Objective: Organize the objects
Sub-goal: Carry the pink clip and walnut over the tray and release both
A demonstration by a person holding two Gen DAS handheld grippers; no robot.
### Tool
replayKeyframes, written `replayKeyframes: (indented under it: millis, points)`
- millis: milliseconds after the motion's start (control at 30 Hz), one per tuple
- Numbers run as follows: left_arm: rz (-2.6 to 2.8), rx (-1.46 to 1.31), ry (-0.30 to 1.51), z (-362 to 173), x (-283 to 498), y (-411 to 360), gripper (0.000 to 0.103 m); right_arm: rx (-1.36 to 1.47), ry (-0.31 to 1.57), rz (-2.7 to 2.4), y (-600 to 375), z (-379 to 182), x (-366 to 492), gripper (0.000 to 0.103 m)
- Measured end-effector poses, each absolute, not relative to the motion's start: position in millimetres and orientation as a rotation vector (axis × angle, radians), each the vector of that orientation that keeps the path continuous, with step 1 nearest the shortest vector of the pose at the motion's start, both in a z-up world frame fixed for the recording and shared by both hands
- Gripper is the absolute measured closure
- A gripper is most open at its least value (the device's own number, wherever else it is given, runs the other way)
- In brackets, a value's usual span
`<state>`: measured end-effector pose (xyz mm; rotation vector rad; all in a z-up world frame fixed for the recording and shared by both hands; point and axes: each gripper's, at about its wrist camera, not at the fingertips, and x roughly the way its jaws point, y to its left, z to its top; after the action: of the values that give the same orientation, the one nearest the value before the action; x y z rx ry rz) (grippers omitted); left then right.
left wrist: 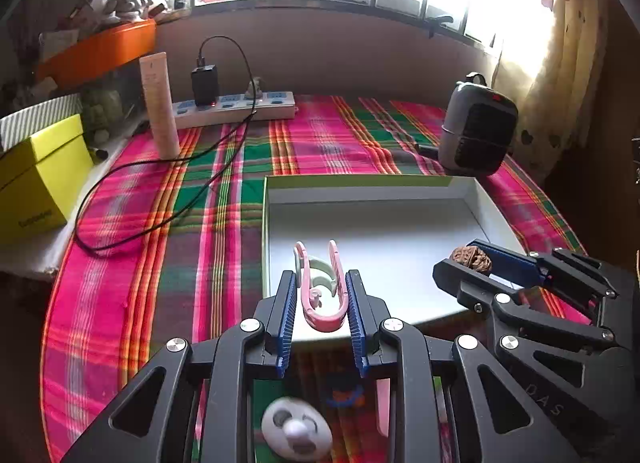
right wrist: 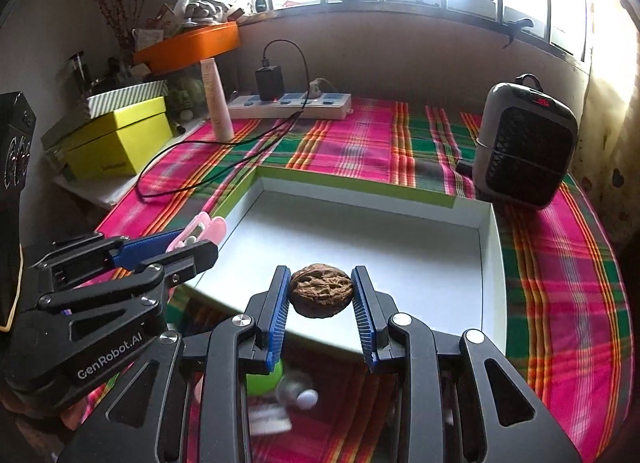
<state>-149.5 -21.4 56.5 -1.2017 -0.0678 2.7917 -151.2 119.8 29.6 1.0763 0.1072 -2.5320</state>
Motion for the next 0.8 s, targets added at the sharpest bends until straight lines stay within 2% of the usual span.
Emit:
replayKeyframes:
  millis: [600,800]
  points:
    - [2.757,-1.27,-0.016,30.5,-197.1,-15.4,0.08,1.207,0.029,-2.514,110.0,7.3,-224.3,0.07]
    - [2.755,-1.285,-0.002,24.4,-204.3,-12.8,0.08,1.234,0.057,-2.507,104.3,2.9,-237.3,0.07]
